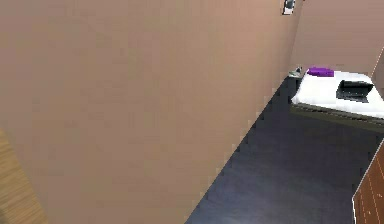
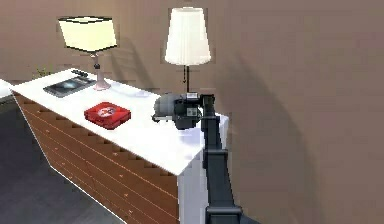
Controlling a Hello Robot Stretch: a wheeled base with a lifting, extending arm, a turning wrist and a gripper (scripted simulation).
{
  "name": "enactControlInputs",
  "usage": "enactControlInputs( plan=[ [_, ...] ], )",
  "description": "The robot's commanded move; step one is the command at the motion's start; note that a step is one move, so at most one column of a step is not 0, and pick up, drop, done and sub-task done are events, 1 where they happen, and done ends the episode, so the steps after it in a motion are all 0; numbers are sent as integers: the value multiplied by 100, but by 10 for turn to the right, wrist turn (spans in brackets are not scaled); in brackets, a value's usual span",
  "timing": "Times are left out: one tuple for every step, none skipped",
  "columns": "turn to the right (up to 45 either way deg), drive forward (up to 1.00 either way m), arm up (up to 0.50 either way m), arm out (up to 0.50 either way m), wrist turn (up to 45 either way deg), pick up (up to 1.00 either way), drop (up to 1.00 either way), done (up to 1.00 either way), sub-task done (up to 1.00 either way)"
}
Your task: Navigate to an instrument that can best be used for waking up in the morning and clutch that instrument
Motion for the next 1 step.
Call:
enactControlInputs(
  plan=[
    [0, 0, 0, 0, 0, 0, 0, 100, 0]
  ],
)
